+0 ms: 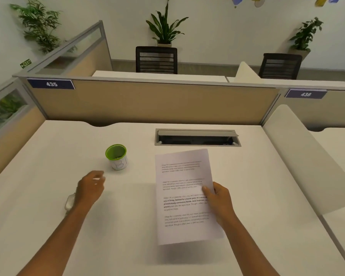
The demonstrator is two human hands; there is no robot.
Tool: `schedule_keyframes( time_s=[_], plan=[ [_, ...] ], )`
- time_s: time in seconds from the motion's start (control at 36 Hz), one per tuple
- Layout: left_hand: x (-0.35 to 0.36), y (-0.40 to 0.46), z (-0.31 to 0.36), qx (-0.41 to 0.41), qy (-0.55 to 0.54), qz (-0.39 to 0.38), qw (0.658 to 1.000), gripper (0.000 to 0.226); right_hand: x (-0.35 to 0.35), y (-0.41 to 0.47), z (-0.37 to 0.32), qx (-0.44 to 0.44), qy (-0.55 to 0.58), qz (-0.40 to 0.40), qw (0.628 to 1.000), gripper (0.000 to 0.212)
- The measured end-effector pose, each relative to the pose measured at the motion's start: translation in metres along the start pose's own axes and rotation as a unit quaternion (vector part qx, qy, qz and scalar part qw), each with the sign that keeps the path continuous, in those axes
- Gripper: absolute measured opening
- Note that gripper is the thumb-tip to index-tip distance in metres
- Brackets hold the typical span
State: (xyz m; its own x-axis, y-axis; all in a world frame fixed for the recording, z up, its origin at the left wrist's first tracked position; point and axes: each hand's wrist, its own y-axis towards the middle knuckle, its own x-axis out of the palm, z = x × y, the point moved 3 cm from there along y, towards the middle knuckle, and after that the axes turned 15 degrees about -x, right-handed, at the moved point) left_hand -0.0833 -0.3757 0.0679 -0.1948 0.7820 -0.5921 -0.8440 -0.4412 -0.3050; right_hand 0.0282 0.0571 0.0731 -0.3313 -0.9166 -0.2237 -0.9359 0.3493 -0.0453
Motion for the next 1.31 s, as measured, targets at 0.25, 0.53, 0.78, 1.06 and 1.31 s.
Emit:
schedule_keyframes(
  time_s=[0.25,0.53,0.78,1.06,1.31],
  plan=[
    [-0.054,0.022,-0.073,-0.126,0.15,0.067,0.978,0.042,0.013,-0.005,0.036,0.077,0.002,0.02,0.997,0.013],
    [-0.058,0.027,-0.092,-0.145,0.08,0.013,0.986,0.043,0.024,-0.006,0.038,0.103,-0.022,0.021,0.994,0.012],
    [-0.049,0.031,-0.093,-0.148,0.083,-0.006,0.986,0.037,0.031,-0.004,0.037,0.107,-0.031,0.008,0.994,0.014],
    [0.002,0.02,-0.08,-0.145,0.056,-0.076,0.985,0.033,0.028,-0.003,0.05,0.115,-0.024,0.007,0.993,0.012],
    [0.073,-0.019,-0.058,-0.151,0.009,-0.185,0.971,0.036,0.02,-0.006,0.065,0.126,-0.008,0.014,0.992,0.013]
  ],
)
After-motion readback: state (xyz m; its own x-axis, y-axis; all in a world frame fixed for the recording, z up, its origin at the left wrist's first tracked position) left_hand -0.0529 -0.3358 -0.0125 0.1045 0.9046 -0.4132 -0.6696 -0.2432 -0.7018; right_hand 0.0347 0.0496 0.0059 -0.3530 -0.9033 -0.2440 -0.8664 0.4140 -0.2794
